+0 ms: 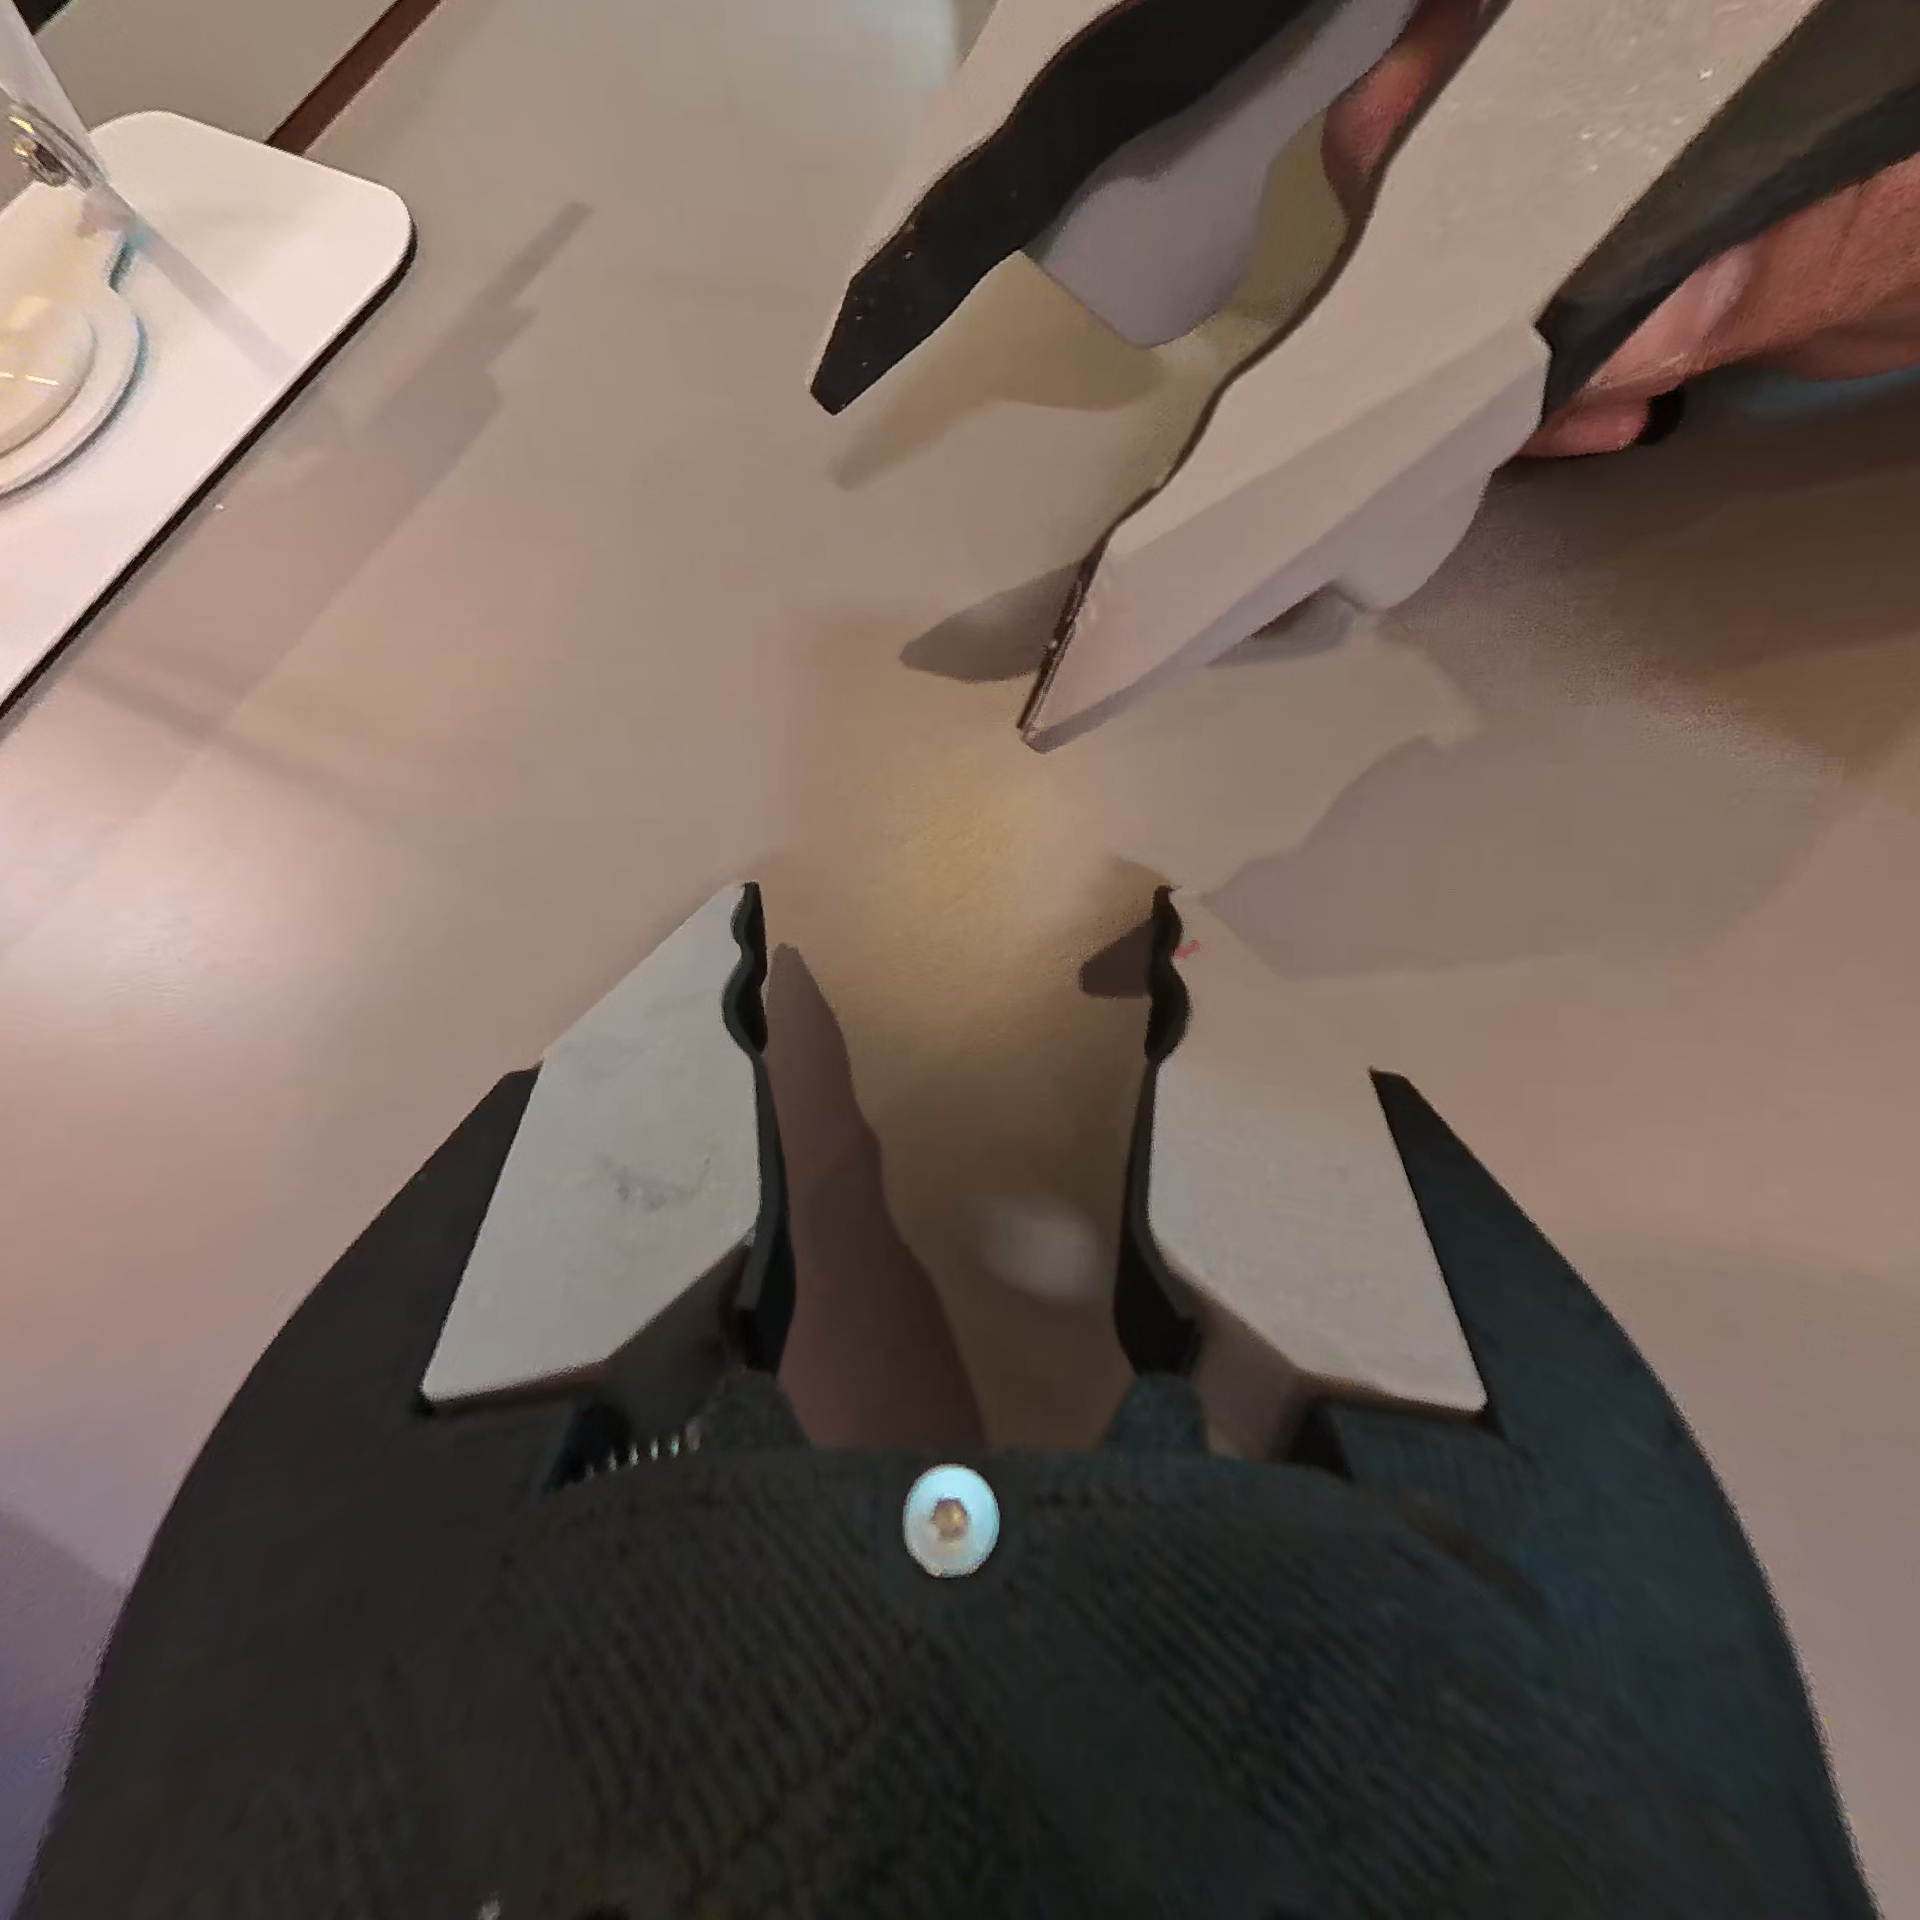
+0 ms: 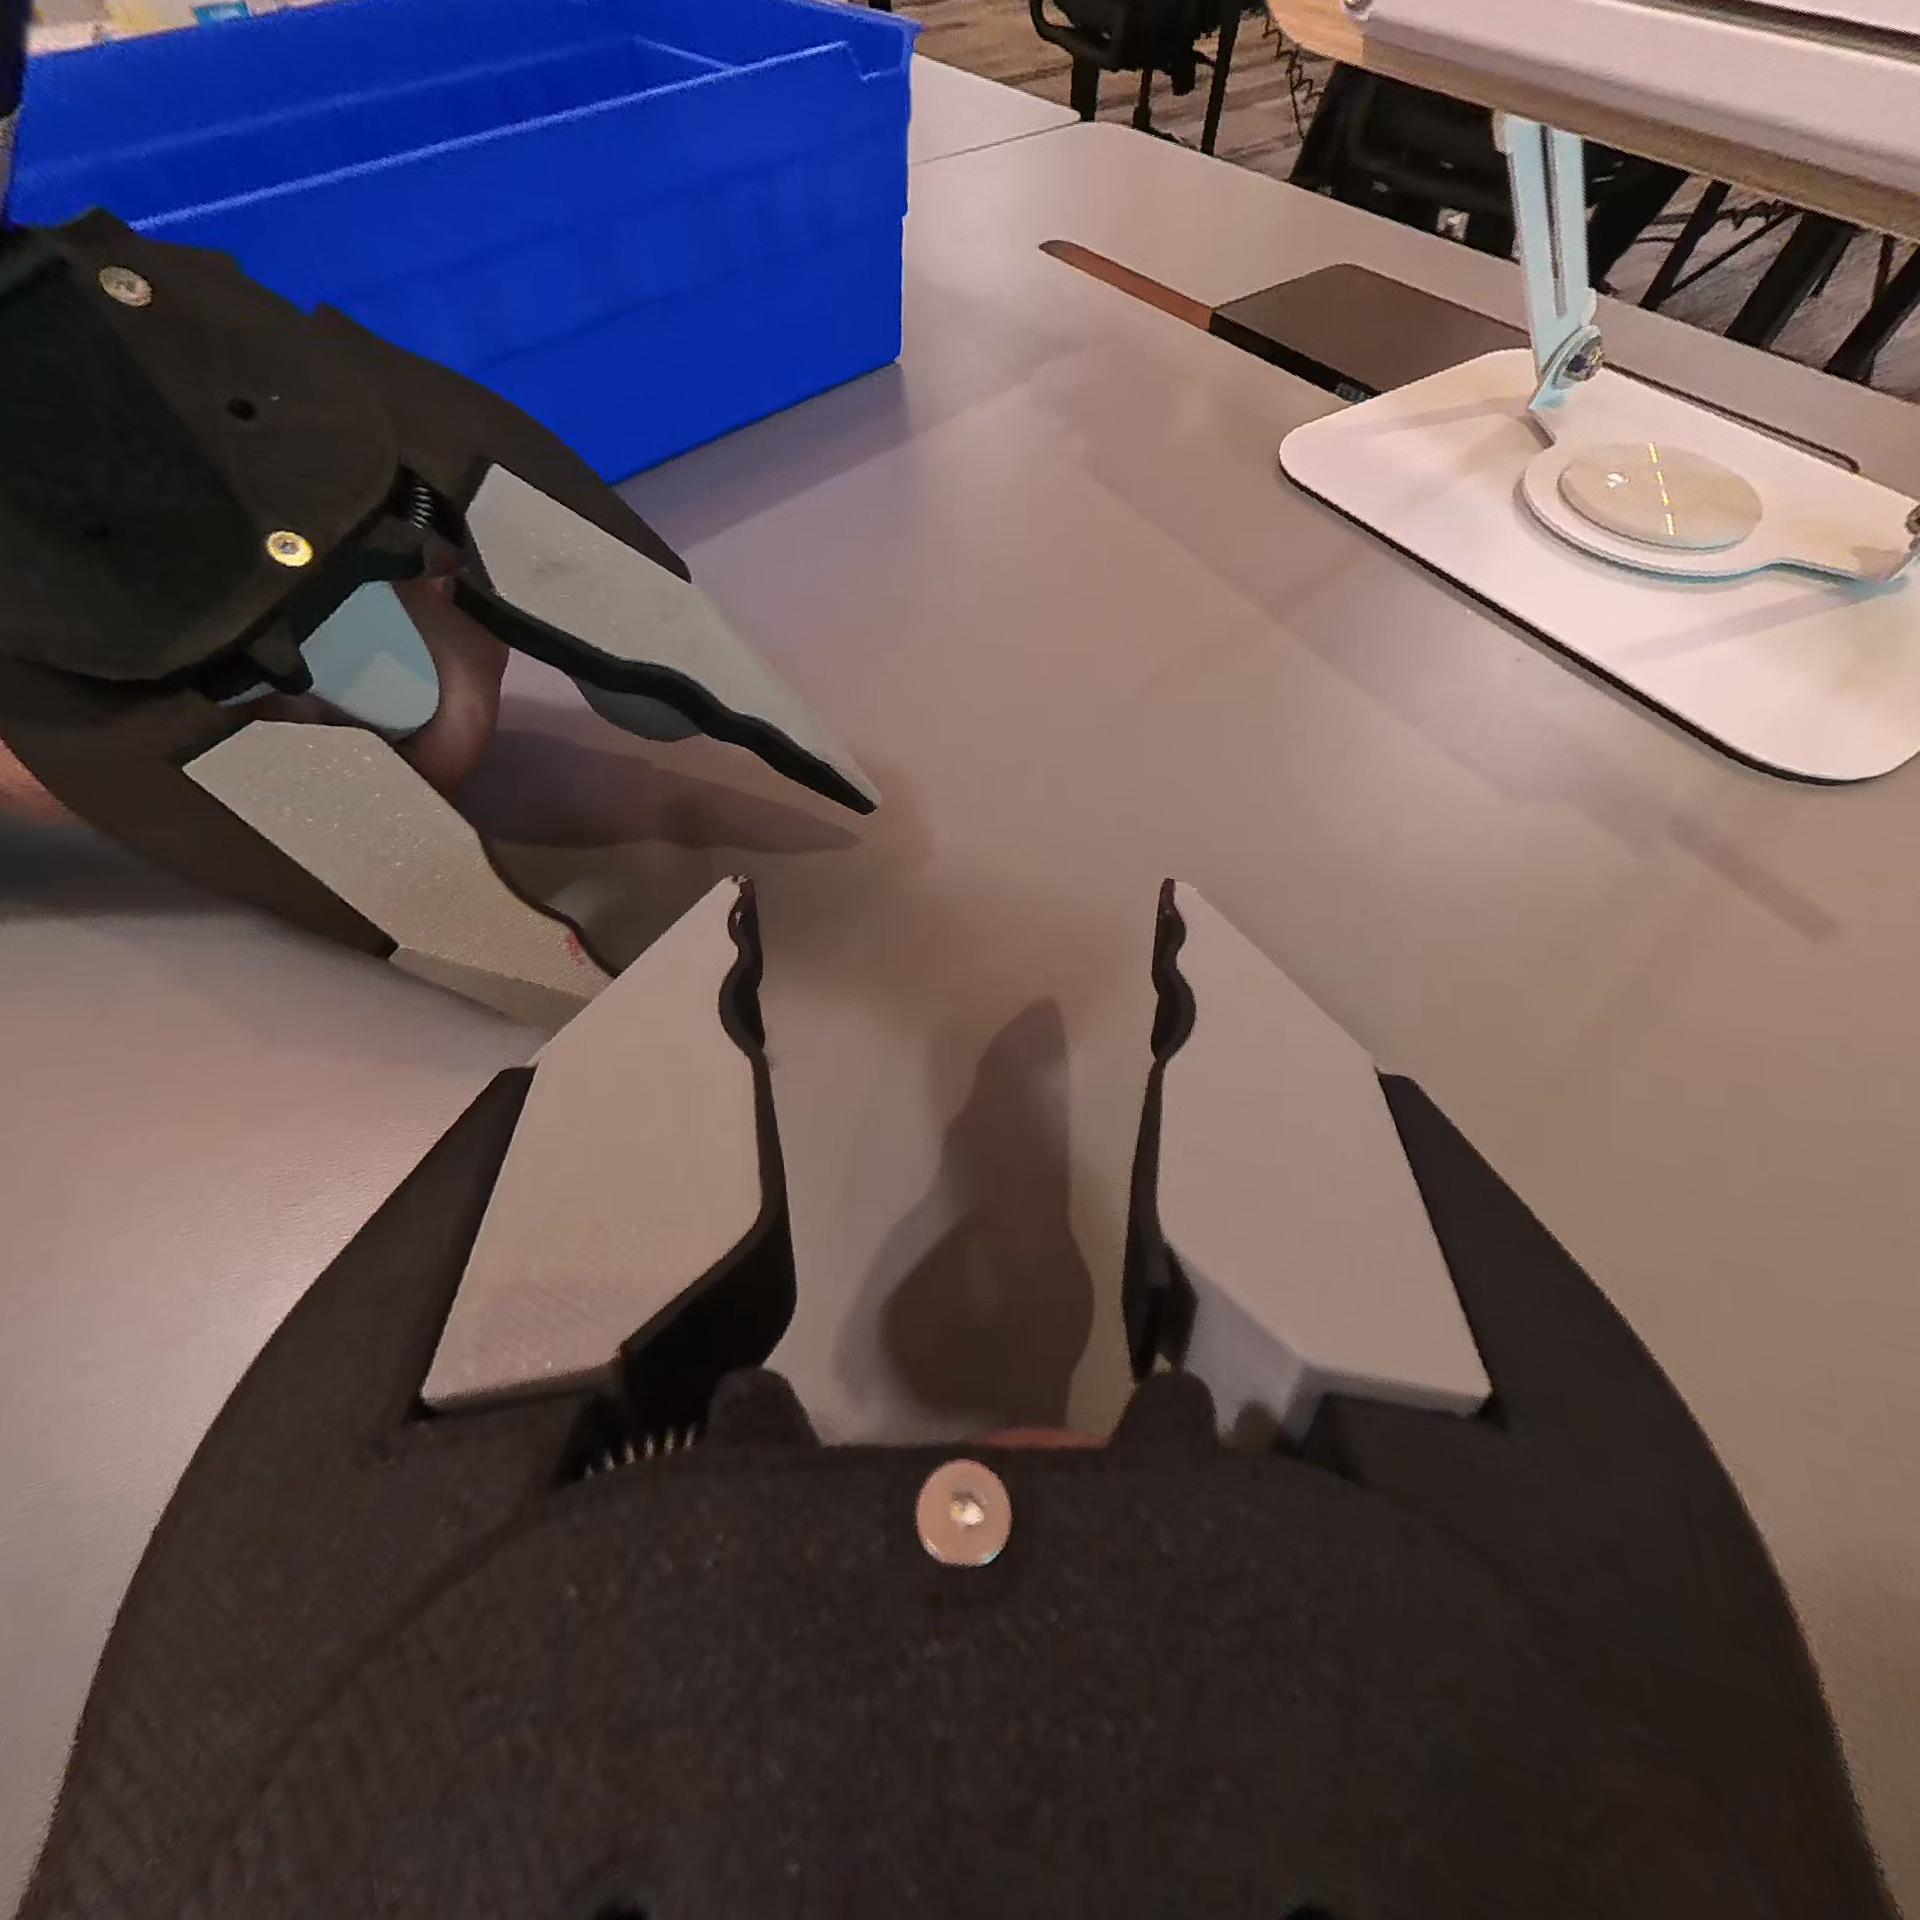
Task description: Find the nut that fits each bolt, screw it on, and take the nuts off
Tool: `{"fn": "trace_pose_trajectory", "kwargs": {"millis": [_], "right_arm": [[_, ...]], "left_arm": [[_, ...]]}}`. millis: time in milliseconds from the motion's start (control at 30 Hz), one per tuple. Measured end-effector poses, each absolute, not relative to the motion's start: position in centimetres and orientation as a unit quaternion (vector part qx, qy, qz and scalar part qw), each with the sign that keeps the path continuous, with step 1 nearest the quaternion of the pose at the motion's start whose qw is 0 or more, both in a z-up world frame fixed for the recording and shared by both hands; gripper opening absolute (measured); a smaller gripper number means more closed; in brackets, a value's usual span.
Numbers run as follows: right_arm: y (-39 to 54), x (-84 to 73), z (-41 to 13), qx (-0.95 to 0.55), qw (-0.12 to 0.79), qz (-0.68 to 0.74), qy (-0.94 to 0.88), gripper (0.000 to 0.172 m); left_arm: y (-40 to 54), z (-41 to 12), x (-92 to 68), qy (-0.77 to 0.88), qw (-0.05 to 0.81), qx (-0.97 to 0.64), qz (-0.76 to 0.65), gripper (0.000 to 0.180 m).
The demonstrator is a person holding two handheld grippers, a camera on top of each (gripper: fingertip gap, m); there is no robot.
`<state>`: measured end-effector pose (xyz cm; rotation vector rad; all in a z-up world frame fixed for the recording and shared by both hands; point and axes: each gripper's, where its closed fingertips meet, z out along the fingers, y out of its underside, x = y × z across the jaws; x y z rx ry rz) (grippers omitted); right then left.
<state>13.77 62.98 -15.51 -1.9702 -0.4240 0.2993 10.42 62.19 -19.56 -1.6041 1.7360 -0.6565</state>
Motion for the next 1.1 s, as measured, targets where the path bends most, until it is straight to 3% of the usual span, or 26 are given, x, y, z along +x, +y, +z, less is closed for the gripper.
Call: {"fn": "trace_pose_trajectory", "kwargs": {"millis": [333, 433, 933, 1100], "right_arm": [[63.1, 14.3, -15.2, -0.820, 0.532, 0.139, -0.156, 0.071], [62.9, 14.3, -15.3, -0.822, 0.529, 0.133, -0.165, 0.062], [63.1, 14.9, -15.7, -0.828, 0.524, 0.097, -0.172, 0.066], [62.9, 15.4, -15.6, -0.827, 0.527, 0.109, -0.161, 0.065]], "left_arm": [[63.1, -19.4, 10.4, 0.649, 0.354, -0.630, -0.239, 0.068], [63.2, -19.4, 10.4, 0.649, 0.357, -0.630, -0.234, 0.068], [63.9, -19.5, 10.0, 0.640, 0.368, -0.639, -0.215, 0.067], [61.7, -18.1, 8.5, 0.635, 0.363, -0.642, -0.230, 0.077]]}}
